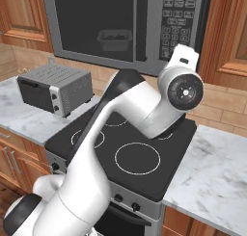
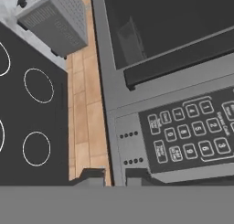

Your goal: Place the tupperware containing the steak and squash meal in the microwave. Close the microwave door and press the start button to reheat the meal.

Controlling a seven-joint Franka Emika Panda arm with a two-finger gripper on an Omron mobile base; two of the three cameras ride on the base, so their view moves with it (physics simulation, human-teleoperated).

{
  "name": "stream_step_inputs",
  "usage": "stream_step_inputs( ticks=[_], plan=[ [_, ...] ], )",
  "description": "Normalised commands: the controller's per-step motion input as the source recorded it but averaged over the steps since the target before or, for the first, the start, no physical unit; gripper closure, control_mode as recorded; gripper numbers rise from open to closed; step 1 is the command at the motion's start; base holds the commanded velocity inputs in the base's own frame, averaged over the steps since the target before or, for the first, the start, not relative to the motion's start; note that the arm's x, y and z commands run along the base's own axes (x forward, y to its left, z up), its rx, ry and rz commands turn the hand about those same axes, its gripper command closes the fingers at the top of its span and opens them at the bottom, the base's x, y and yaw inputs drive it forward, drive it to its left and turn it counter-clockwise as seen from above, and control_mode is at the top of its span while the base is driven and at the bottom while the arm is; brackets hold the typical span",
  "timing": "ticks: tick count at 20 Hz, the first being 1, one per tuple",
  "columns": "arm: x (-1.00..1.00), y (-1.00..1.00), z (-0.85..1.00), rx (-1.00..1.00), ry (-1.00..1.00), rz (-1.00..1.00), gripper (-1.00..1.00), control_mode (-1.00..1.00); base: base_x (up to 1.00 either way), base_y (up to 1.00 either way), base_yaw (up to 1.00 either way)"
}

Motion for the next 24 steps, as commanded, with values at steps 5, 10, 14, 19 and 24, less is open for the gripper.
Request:
stream_step_inputs(
  ticks=[5,10,14,19,24],
  plan=[
    [0.00,0.00,0.00,0.00,-0.04,0.08,1.00,-1.00,0.00,0.00,0.00],
    [0.03,0.20,0.00,0.00,-0.04,0.06,1.00,-1.00,0.00,0.00,0.00],
    [0.23,0.38,0.00,0.00,0.00,0.01,1.00,-1.00,0.00,0.00,0.00],
    [0.41,0.13,0.00,0.01,0.00,0.00,1.00,-1.00,0.00,0.00,0.00],
    [0.32,-0.17,0.02,0.07,0.00,0.00,1.00,-1.00,0.00,0.00,0.00]
  ],
)
